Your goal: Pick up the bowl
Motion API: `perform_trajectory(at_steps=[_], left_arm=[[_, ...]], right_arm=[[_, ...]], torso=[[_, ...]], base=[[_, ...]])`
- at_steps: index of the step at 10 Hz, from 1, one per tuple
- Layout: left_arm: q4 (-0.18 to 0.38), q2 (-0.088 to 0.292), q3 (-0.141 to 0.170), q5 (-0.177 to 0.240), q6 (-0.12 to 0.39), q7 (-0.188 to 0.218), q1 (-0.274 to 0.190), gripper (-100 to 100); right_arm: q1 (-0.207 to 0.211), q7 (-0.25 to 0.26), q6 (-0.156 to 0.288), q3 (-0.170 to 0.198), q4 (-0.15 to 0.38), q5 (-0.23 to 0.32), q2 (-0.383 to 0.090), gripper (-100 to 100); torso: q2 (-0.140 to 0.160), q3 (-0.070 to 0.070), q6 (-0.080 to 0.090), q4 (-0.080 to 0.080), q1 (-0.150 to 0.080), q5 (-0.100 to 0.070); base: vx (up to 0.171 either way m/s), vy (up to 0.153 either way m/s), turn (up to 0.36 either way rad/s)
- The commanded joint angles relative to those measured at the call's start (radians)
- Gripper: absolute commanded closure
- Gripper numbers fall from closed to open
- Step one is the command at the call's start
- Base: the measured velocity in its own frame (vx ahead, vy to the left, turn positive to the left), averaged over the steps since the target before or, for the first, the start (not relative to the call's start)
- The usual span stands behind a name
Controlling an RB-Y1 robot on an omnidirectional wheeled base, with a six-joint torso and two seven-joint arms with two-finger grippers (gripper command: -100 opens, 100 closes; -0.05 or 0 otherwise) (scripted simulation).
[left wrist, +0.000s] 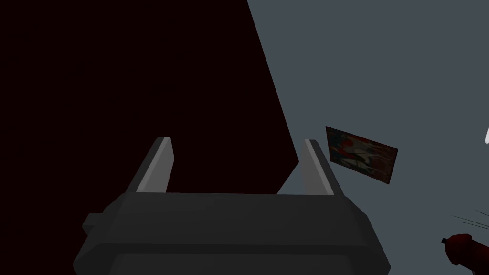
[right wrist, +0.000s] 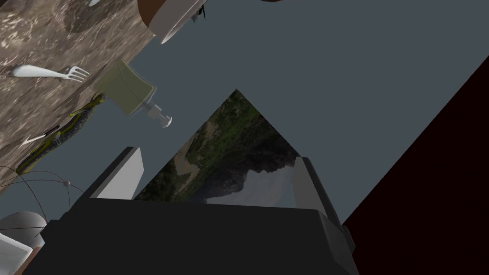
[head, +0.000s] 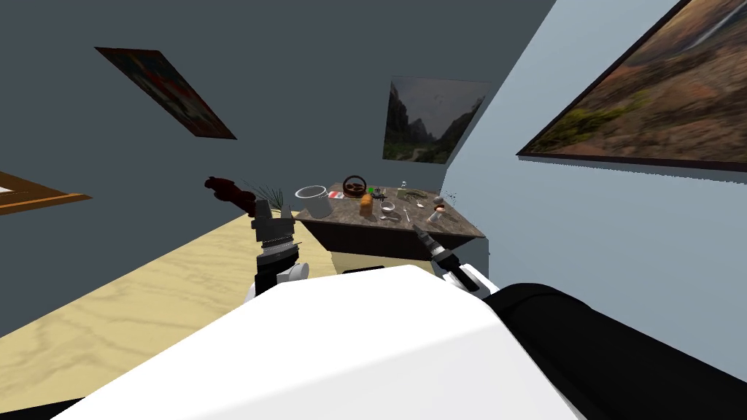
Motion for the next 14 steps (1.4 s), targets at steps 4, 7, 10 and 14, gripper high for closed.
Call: perform_trajectory(at_steps=[4, 7, 10, 14], left_arm=[[0.0, 0.0, 0.0, 0.0, 0.0, 0.0, 0.0, 0], [0.0, 0.0, 0.0, 0.0, 0.0, 0.0, 0.0, 0], [0.0, 0.0, 0.0, 0.0, 0.0, 0.0, 0.0, 0], [0.0, 0.0, 0.0, 0.0, 0.0, 0.0, 0.0, 0]], right_arm=[[0.049, 0.003, 0.003, -0.026, 0.076, 0.029, -0.142, -100], [0.093, 0.009, 0.005, -0.044, 0.146, 0.06, -0.23, -100], [0.114, 0.013, 0.004, -0.052, 0.181, 0.076, -0.312, -100], [0.153, 0.02, 0.0, -0.064, 0.25, 0.108, -0.418, -100]], torso=[[-0.001, 0.0, 0.0, 0.0, 0.001, 0.0], [-0.001, -0.001, 0.0, 0.0, 0.0, 0.0], [-0.002, -0.001, -0.001, 0.0, 0.0, 0.0], [-0.003, -0.002, 0.0, -0.001, 0.001, 0.0]], base=[[-0.019, 0.07, 0.083], [-0.011, 0.073, 0.102], [0.0, 0.062, 0.083], [0.013, 0.072, 0.097]])
